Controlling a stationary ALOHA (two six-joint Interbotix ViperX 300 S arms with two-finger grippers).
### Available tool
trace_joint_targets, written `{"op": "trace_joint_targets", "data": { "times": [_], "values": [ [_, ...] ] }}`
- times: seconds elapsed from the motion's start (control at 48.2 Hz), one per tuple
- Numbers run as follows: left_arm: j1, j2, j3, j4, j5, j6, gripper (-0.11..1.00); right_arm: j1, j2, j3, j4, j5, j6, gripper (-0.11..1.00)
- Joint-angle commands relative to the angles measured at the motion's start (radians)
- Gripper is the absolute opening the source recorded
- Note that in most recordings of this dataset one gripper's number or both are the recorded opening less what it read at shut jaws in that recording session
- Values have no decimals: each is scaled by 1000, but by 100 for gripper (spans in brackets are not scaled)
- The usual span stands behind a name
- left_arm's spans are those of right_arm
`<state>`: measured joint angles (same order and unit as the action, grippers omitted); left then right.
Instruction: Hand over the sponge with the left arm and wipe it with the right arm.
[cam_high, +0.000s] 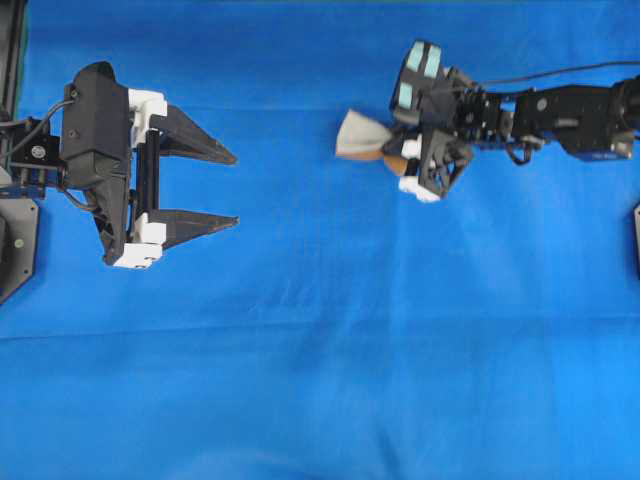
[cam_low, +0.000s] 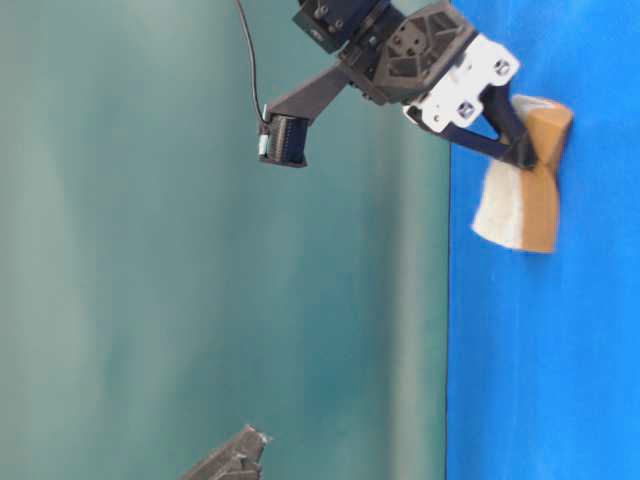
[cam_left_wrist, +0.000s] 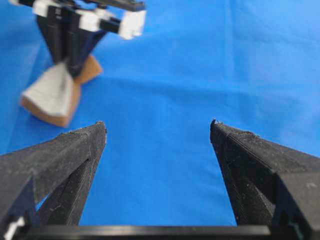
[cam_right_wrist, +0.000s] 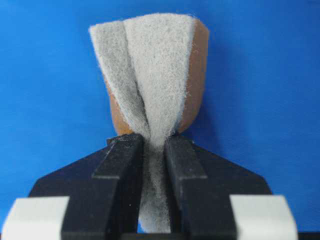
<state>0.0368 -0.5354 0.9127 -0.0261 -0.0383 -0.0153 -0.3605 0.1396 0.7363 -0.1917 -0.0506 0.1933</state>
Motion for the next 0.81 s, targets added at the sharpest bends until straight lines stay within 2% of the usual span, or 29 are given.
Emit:
{"op": "trace_joint_targets", "data": {
  "times": [0.0, 0.187, 0.374, 0.581, 0.706, 0.789],
  "values": [
    [-2, -3, -9, 0, -3, 2, 82, -8, -21, -15, -3, -8, -2, 18],
    [-2, -3, -9, 0, -3, 3, 82, 58, -20, -9, 8, -3, 18, 19],
    [-2, -6, -9, 0, -2, 2, 82, 238, -15, -9, 60, -3, 49, 19],
    [-3, -3, -9, 0, -2, 2, 82, 449, -14, -32, 86, -2, 110, 19],
    [-2, -3, -9, 0, -3, 2, 82, 522, -11, -43, 86, -2, 149, 19],
    [-2, -3, -11, 0, -3, 2, 82, 541, -8, -49, 86, 0, 163, 19]
  ]
}}
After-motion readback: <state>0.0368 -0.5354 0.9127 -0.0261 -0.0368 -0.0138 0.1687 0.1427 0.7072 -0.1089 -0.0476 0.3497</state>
